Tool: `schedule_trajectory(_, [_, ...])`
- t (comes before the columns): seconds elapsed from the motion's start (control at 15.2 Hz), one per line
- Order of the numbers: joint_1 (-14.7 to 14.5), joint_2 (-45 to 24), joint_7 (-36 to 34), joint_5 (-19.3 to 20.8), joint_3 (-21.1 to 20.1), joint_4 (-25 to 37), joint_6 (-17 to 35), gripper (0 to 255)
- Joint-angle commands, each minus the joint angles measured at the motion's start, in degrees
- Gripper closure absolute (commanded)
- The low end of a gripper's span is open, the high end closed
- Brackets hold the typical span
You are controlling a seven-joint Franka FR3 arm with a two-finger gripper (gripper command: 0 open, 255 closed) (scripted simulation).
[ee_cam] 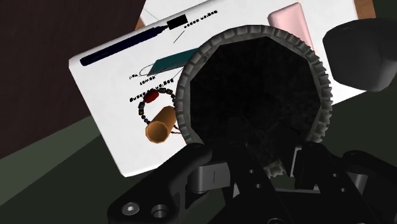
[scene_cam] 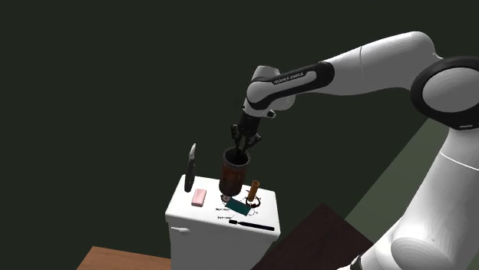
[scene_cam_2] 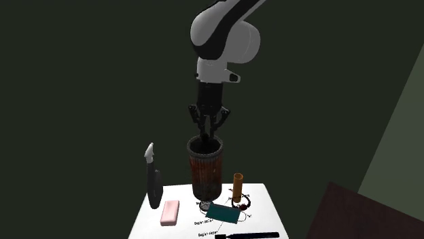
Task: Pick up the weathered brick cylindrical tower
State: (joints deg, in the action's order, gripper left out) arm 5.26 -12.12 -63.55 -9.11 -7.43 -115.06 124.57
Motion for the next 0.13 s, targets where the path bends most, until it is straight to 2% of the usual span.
schedule_trajectory(0.0, [0.03, 0.41, -0.08, 0.03, 0.02, 0.46, -0.82, 255])
schedule_trajectory(0.07, [0.03, 0.4, -0.08, 0.03, 0.02, 0.47, -0.82, 255])
